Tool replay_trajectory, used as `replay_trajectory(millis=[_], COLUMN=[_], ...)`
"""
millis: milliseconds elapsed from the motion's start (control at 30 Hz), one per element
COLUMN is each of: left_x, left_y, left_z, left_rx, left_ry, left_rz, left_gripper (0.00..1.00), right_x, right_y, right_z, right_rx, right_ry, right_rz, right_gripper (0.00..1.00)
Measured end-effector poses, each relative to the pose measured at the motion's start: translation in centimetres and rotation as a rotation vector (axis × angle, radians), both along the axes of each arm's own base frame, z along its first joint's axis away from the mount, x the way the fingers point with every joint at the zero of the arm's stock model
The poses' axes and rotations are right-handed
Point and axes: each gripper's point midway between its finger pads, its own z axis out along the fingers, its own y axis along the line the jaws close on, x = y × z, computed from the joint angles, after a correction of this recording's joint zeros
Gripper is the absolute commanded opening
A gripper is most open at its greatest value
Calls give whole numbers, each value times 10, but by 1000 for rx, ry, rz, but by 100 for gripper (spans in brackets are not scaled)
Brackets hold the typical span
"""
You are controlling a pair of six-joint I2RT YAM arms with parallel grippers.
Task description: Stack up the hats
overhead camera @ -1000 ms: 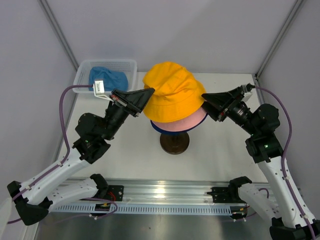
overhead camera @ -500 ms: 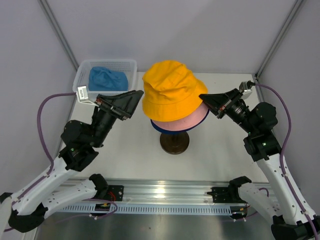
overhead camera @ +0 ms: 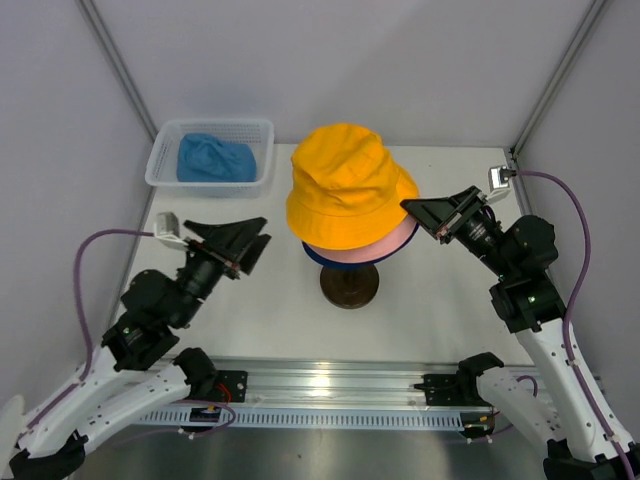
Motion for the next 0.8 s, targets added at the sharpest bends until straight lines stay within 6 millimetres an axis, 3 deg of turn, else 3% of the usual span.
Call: replay_trajectory(millis=[167, 267, 500, 800], left_x=[14, 20, 23, 23], left_y=[-41, -52, -55, -61], left_z=[-58, -73, -49, -41], left_rx=[-8, -26, -114, -148], left_ry=[165, 210, 154, 134], left_rz=[-109, -127, -138, -164], left_gripper=[72, 65, 62, 64], right_x=[0, 1, 4, 4], right_y=[-1, -1, 1, 1], right_z=[-3, -3, -5, -5], right_rx=[-33, -46, -59, -70], right_ry=[-40, -51, -62, -75], right_rz=[-8, -9, -6, -7], right_gripper=[0, 0, 0, 0])
